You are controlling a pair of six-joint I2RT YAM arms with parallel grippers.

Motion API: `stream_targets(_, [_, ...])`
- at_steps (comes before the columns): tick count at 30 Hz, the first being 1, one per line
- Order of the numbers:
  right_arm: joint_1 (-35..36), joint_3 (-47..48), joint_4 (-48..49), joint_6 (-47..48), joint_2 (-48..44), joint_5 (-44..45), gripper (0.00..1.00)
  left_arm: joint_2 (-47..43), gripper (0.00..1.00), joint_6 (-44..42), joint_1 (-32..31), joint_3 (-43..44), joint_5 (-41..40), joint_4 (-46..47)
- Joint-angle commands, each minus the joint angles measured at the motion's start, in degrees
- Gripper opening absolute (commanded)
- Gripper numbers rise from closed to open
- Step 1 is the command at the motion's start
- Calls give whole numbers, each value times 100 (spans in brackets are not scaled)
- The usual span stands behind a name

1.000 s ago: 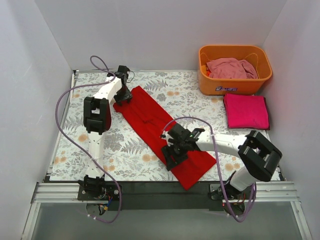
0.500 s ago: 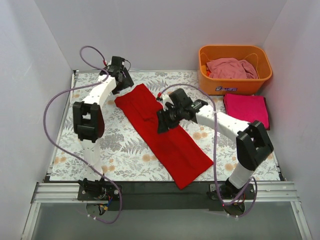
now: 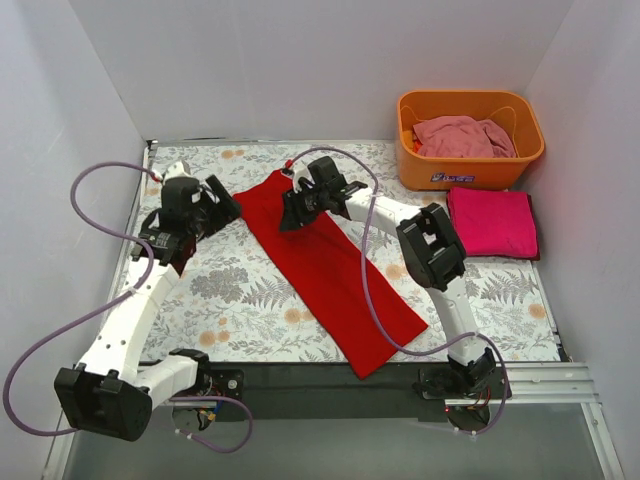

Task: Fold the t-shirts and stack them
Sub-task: Fold the tshirt

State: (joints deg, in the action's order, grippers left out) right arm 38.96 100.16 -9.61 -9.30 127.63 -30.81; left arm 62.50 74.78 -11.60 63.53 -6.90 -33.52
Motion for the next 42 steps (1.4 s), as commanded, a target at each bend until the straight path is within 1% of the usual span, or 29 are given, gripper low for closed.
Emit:
stream_targets(1, [-2, 513, 907, -212, 488, -233, 51, -193, 74, 10, -36, -797, 408, -164])
stream_targets(5, [-37, 1144, 1171, -458, 1105, -31, 51, -467, 74, 97, -36, -1298, 654, -234])
stream_targets(7, [-81, 1330, 1180, -634, 1438, 214, 51, -537, 75, 142, -36, -1439, 742, -261])
stream_targets(10, [-248, 1401, 1198, -1029, 1650, 609, 52, -581, 74, 159, -36, -1518, 900, -269])
stream_targets(14, [-634, 1051, 1242, -1591, 1598, 1014, 52, -546, 75, 168, -36, -1562, 944, -287])
stream_targets(16, [-766, 813, 1268, -1750, 1485, 1295, 52, -520, 75, 177, -36, -1580, 944, -269])
stream_targets(19, [-1021, 759, 1277, -1838, 1405, 1542, 52, -458, 74, 194, -36, -1650, 997, -278])
stream_targets(23, [-1355, 1119, 1277, -1944, 1440, 1472, 52, -440, 75, 168, -36, -1703, 997, -322])
stream_targets(27, [-1488, 1567, 1268, -1796, 1449, 1455, 53, -335, 74, 142, -36, -1738, 944, -401])
stream_targets(30, [-1514, 1682, 1277, -1559, 1291, 1464, 54, -274, 75, 194, -36, -1747, 1093, -498])
stream_targets(31, [-1514, 1647, 1277, -1505, 1099, 1437, 54, -256, 75, 212, -45, -1756, 1259, -515])
stream_targets(33, [-1514, 1402, 1277, -1417, 817, 1367, 54, -238, 75, 256, -53, -1782, 1418, -586])
stream_targets(35, [-1506, 1078, 1260, -1312, 247, 1192, 54, -212, 74, 282, -123, -1826, 1585, -647])
stream_targets(36, [-1505, 641, 1216, -1285, -208, 1148, 54, -186, 74, 326, -150, -1826, 1638, -682])
stream_targets(39, [-1514, -196, 769, -1109, -975, 1129, 54, -98, 74, 449, -360, -1861, 1832, -796])
stream_targets(40, [-1505, -851, 628, -1057, -1491, 1147, 54, -80, 73, 554, -526, -1879, 1876, -805])
stream_targets(42, [-1497, -1583, 338, -925, -2029, 1156, 54, -19, 72, 677, -729, -1896, 1911, -832])
